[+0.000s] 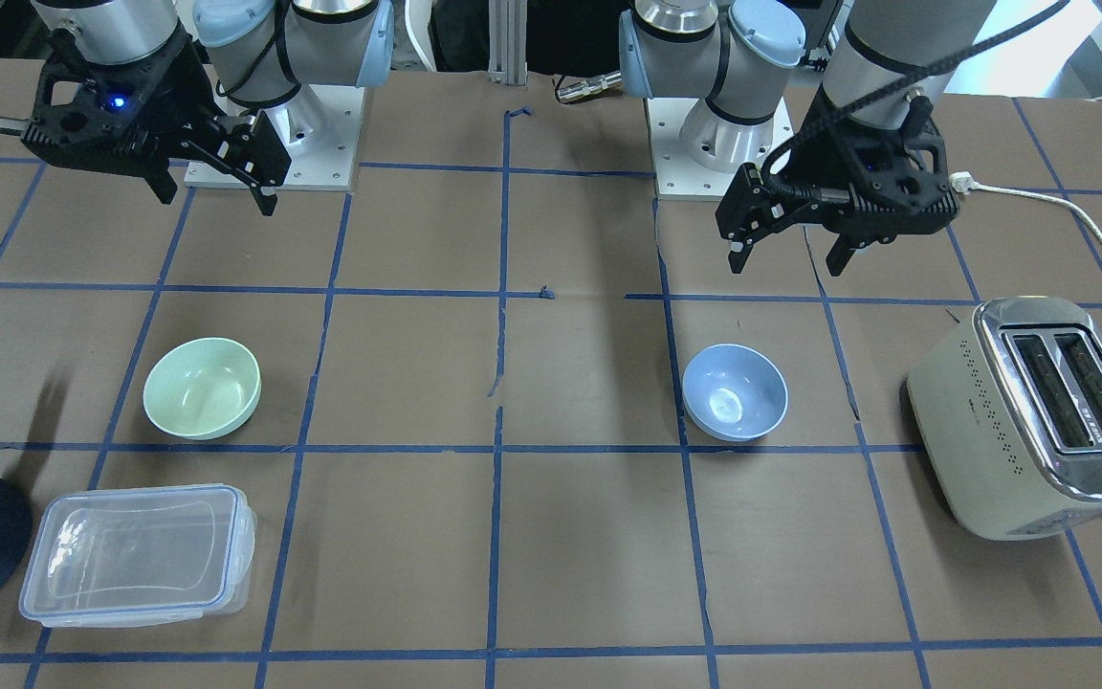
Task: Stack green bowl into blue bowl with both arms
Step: 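Lower the left gripper to the rim of the light blue bowl and grasp it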
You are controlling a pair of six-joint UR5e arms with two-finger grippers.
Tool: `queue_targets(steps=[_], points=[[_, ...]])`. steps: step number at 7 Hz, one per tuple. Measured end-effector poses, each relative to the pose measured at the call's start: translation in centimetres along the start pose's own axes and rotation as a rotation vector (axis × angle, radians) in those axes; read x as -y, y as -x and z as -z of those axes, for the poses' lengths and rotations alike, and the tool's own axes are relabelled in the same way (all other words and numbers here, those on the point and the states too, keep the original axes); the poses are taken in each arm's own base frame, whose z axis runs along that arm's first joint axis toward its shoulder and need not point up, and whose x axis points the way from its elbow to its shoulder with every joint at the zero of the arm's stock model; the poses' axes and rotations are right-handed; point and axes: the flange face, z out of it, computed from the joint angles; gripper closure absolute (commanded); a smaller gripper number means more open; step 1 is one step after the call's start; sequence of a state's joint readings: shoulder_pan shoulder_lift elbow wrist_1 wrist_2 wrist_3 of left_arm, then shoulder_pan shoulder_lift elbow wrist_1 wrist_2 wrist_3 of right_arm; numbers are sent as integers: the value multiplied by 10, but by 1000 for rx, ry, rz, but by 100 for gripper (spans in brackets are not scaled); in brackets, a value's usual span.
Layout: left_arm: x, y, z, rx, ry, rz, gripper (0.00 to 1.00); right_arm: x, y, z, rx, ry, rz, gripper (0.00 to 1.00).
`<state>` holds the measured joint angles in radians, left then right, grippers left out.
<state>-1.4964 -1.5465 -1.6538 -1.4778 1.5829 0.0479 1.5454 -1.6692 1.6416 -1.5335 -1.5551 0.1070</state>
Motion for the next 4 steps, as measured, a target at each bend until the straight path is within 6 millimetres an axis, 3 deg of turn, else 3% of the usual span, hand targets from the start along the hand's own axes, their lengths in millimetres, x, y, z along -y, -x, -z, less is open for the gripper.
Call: queue_targets(steps=[2, 4], points=[[2, 62, -88, -16, 42, 7, 0, 2, -1, -5, -1, 15, -4, 0], [-6, 82, -174, -21, 47, 3, 0, 14, -19, -11, -28, 19, -28, 0]])
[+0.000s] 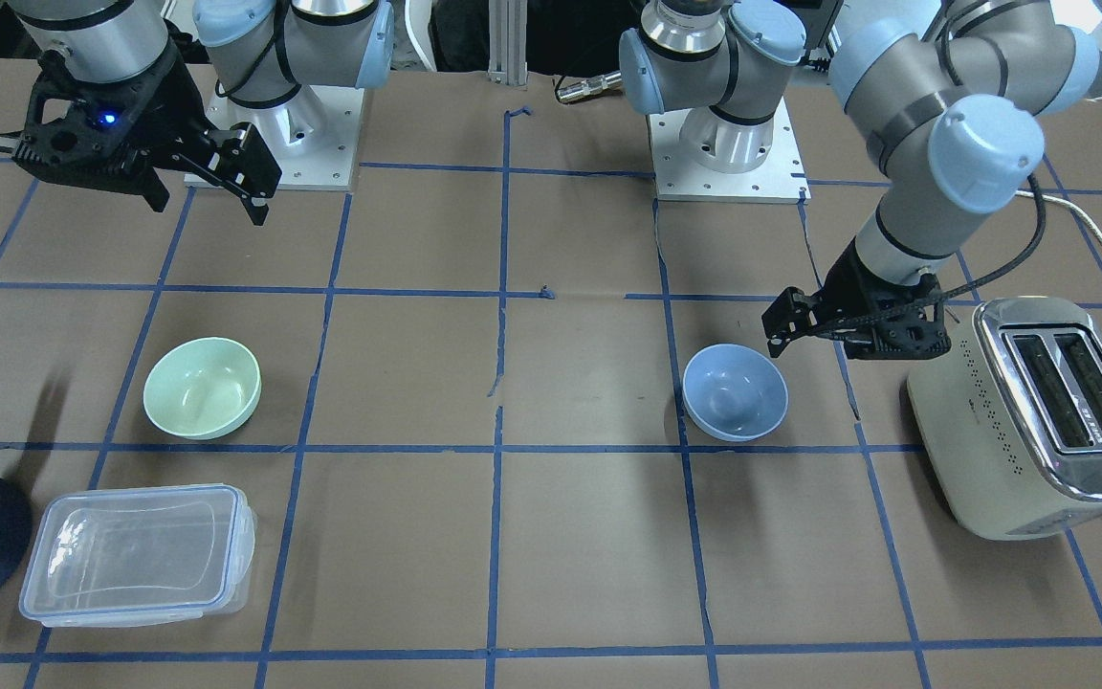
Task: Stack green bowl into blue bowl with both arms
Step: 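Lower the left gripper to the rim of the light blue bowl and grasp it, then slide the blue bowl toward centre with left gripper while right grasps green bowl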
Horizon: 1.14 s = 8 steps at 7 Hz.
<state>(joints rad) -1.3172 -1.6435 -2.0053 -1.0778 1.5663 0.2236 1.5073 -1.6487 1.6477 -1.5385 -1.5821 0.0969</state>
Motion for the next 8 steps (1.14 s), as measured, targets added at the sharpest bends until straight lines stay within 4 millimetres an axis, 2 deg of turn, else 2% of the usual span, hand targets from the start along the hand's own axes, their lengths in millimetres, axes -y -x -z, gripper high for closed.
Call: queue_targets(steps=[2, 3, 4, 6, 8], points=[[3, 4, -55, -6, 10, -5, 27, 32, -48, -15, -38, -7, -64, 0], [6, 4, -78, -33, 36, -5, 99, 50, -74, -29, -41, -9, -83, 0], [9, 2, -96, -68, 58, -8, 100, 67, -96, -51, -40, 10, -87, 0], [13, -1, -103, -104, 58, -10, 100, 88, -127, -102, -9, 32, -49, 0], [28, -20, -73, -188, 23, 22, 100, 92, -132, -157, 29, 0, 34, 0]])
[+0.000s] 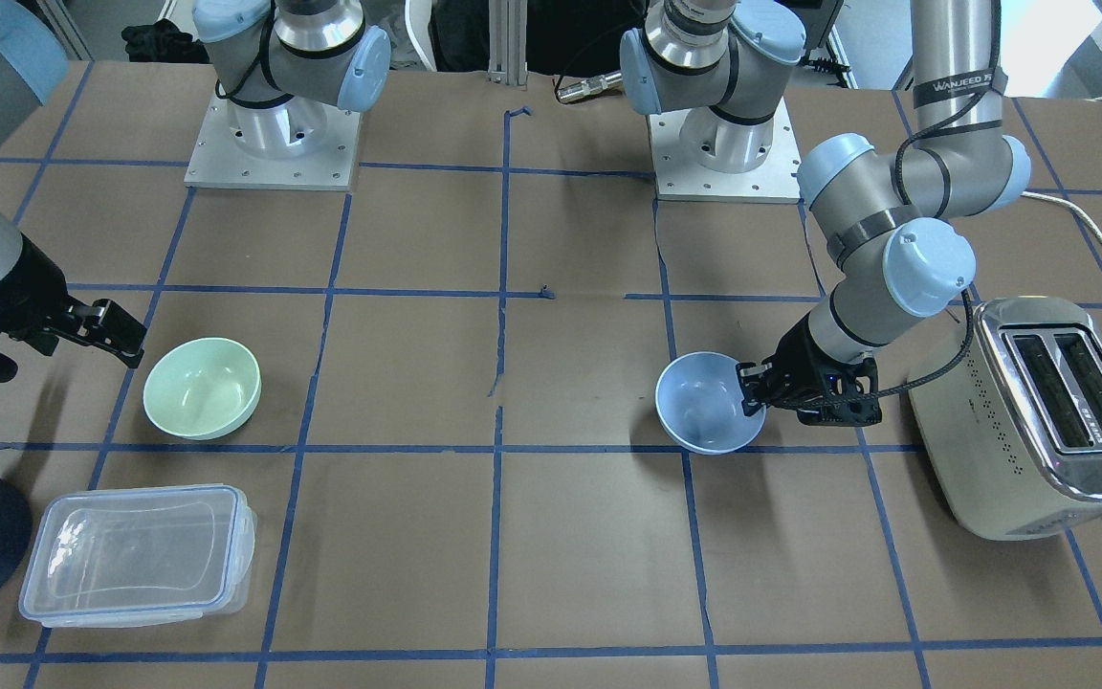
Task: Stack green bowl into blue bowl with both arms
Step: 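Slide the blue bowl toward centre with left gripper while right grasps green bowl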
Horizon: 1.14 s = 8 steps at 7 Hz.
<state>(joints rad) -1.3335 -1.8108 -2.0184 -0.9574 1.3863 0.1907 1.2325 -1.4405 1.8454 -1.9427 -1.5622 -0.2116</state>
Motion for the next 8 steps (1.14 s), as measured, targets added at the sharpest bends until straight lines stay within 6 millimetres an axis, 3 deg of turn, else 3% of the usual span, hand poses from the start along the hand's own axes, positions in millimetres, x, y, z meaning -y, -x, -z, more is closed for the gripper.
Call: queue_targets(steps=[1, 2, 4, 5, 6, 8], points=[[5, -28, 9, -40, 6, 6, 100, -3, -2, -28, 11, 7, 37, 0], [4, -70, 7, -58, 18, 19, 100, -6, -7, -50, 20, 13, 68, 0], [-5, -179, -4, -61, -2, 104, 100, -11, -17, -81, 42, 51, 76, 3], [-12, -214, -14, -64, -13, 135, 100, -10, -19, -93, 54, 71, 75, 4], [-14, -231, -25, -68, -27, 139, 100, -9, -19, -103, 68, 87, 75, 6], [4, -241, -37, -69, -73, 134, 100, -7, -19, -118, 88, 112, 76, 24]])
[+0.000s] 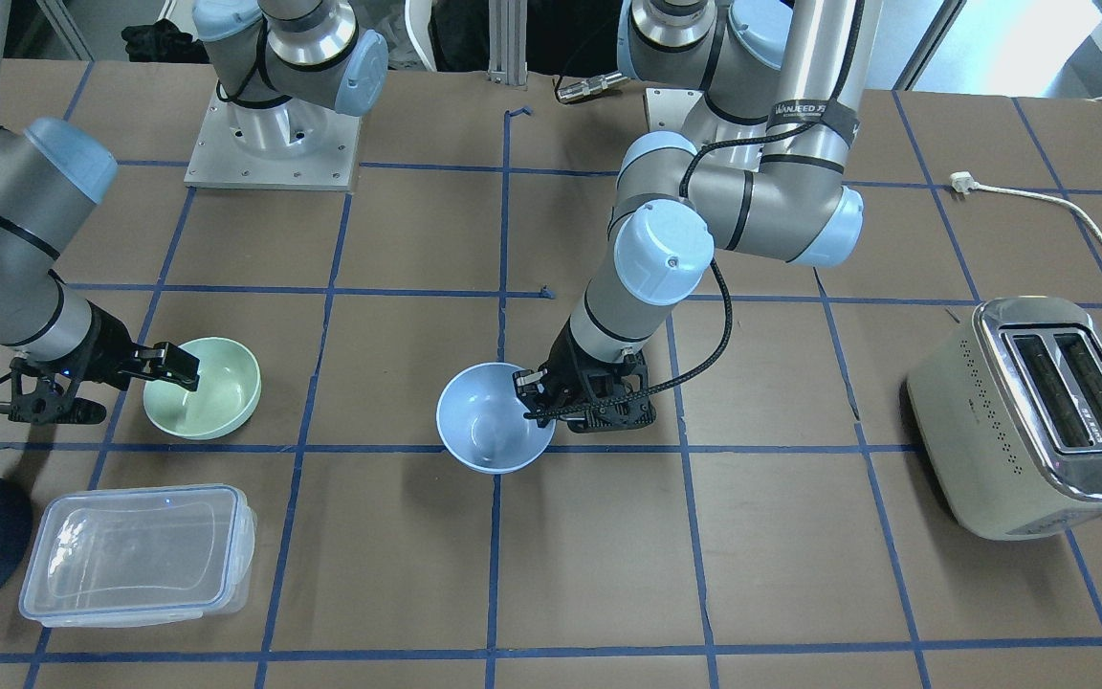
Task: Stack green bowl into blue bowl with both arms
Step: 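Slide the blue bowl toward centre with left gripper while right grasps green bowl, then release the blue bowl and raise left gripper while right lifts green bowl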
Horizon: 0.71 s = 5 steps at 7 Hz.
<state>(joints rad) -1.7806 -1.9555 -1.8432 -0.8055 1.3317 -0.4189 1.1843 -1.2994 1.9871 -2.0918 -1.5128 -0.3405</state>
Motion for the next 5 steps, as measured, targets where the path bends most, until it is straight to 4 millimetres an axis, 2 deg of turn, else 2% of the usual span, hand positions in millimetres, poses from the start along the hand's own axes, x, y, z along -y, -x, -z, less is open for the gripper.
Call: queue_targets(steps=[2, 3, 5], points=[[17, 0, -20, 30, -26, -1, 100, 0, 0, -11, 10, 21, 2, 69], [18, 2, -31, 36, -26, -1, 98, -1, 0, -15, 14, 30, 2, 100], [15, 3, -44, 36, -15, 36, 0, -4, 0, -21, 18, 44, 0, 100]])
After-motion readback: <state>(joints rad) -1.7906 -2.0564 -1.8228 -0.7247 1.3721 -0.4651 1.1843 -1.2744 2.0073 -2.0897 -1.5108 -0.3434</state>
